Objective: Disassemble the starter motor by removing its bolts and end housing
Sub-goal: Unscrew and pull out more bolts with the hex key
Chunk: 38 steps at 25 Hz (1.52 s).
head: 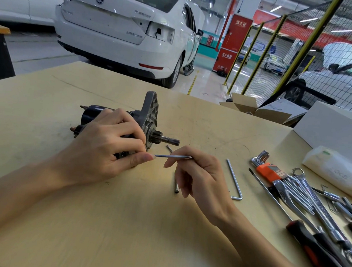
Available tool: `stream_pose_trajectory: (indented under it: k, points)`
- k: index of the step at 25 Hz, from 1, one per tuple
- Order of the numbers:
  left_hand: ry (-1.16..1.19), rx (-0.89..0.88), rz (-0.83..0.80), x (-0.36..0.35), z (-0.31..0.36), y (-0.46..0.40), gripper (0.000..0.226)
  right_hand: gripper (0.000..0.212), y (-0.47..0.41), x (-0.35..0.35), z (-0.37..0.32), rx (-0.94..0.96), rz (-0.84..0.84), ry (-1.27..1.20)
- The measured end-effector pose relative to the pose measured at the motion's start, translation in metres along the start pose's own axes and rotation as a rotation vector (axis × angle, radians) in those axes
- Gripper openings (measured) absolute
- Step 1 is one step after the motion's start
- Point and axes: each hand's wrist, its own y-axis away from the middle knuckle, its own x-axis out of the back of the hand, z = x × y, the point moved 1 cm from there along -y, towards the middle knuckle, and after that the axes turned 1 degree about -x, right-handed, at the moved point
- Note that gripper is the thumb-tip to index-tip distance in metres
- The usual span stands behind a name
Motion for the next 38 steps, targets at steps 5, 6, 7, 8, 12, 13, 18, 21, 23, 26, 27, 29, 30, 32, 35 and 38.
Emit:
stream_pose_trajectory:
  k: [5,6,7,8,12,13,18,21,23,26,27,29,30,32,35,38]
  points:
    - [0.021,0.004,-0.002,0.0002,-0.0011,0.0003,0.039,0.032,0.0,-0.0005,0.0009,-0.01,0.041,0.017]
    - [0.025,0.002,-0.003,0.0004,-0.0014,0.0003,0.038,0.031,-0.0001,-0.0002,0.0008,-0.018,0.059,0.031]
    - [0.029,-0.002,-0.005,0.0005,-0.0016,0.0005,0.037,0.029,-0.0004,0.0002,0.0007,-0.031,0.079,0.043]
    - [0.034,-0.006,-0.008,0.0006,-0.002,0.0007,0.036,0.026,-0.0008,0.001,0.0007,-0.044,0.098,0.05]
    - [0.05,-0.005,-0.012,0.0009,-0.0024,0.0013,0.034,0.03,-0.0024,0.0036,-0.0012,-0.072,0.098,-0.02]
    - [0.053,-0.002,-0.012,0.001,-0.0023,0.0014,0.034,0.04,-0.0024,0.0029,-0.0013,-0.084,0.06,-0.068]
    - [0.06,0.015,-0.01,0.0017,-0.0014,0.001,0.033,0.059,-0.003,0.0011,-0.0014,-0.133,-0.059,-0.191]
    - [0.049,0.015,-0.015,0.0018,-0.0007,0.0008,0.033,0.057,-0.0034,0.0038,-0.002,-0.117,-0.069,-0.214]
    - [0.041,0.015,-0.019,0.0017,-0.0004,0.0005,0.033,0.054,-0.0028,0.0044,-0.0028,-0.099,-0.079,-0.199]
    - [0.031,0.014,-0.022,0.0018,0.0001,0.0005,0.033,0.05,-0.0005,0.0034,-0.0034,-0.07,-0.1,-0.169]
    - [0.027,0.015,-0.022,0.0017,0.0002,0.0006,0.034,0.047,0.0,0.003,-0.0037,-0.057,-0.106,-0.162]
    - [0.021,0.016,-0.024,0.0017,0.0003,0.0006,0.034,0.04,0.0007,0.0026,-0.0046,-0.032,-0.109,-0.148]
    - [0.02,0.017,-0.023,0.0018,0.0004,0.0006,0.034,0.036,0.0008,0.0028,-0.0051,-0.024,-0.106,-0.139]
    - [0.019,0.018,-0.021,0.0018,0.0006,0.0007,0.034,0.028,0.0009,0.0031,-0.0056,-0.021,-0.099,-0.124]
    - [0.022,0.015,-0.018,0.0021,0.0012,0.0001,0.035,0.027,0.0011,0.0033,-0.0052,-0.038,-0.089,-0.107]
    - [0.019,0.012,-0.016,0.0022,0.0016,-0.0006,0.036,0.032,0.0006,0.0027,-0.0047,-0.058,-0.069,-0.098]
